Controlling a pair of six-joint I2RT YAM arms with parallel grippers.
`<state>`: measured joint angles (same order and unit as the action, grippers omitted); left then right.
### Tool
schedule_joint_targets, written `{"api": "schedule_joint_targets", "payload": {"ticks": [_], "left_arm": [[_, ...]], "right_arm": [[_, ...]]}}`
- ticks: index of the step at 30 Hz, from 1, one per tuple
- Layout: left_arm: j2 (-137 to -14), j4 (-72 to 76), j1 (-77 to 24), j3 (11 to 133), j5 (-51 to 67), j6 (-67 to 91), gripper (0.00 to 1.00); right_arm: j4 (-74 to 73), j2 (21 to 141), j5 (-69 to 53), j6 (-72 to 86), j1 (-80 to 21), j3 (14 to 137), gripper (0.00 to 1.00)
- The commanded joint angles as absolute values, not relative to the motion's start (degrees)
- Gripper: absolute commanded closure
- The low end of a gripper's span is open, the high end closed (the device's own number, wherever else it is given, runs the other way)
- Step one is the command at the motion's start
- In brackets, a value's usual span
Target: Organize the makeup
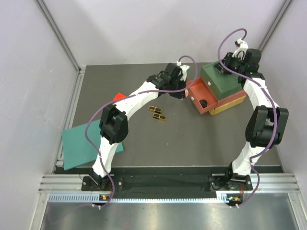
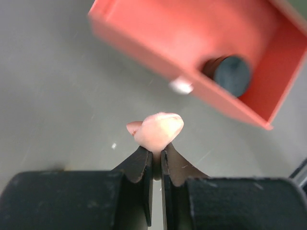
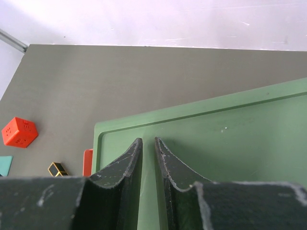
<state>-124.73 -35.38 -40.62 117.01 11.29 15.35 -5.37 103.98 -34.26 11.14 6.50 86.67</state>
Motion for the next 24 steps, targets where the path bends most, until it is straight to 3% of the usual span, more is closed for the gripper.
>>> {"api": "schedule_joint_targets", "payload": {"ticks": [1, 10, 16, 20, 23, 24], "left_arm": [[-124.63, -25.34, -40.96, 120.67, 18.01, 17.05, 1.0], [-126.21, -8.71, -41.13, 119.79, 28.03, 24.43, 0.95], [-129.81, -6.16, -41.13, 122.52, 29.09, 26.8, 0.8], [-130.69, -5.36, -41.13, 122.61, 28.83, 26.46, 0.61], [-130.26, -6.33, -41.13, 122.35, 26.73, 24.97, 0.41], [-129.99, -6.33, -41.13, 121.91, 26.11, 24.7, 0.3]], "right_arm": [[-28.39, 111.01, -30.76, 9.58, 5.54, 80.07, 0.82], [-28.83, 111.53, -30.5, 9.4, 5.62, 80.86, 0.82], [-28.83, 111.53, -30.67, 9.32, 5.71, 80.86, 0.82], [-29.0, 111.45, -30.67, 9.4, 5.89, 81.03, 0.81], [-29.09, 111.45, -30.59, 9.32, 6.15, 81.21, 0.81], [-29.09, 111.45, -30.59, 9.23, 6.24, 81.38, 0.81]]}}
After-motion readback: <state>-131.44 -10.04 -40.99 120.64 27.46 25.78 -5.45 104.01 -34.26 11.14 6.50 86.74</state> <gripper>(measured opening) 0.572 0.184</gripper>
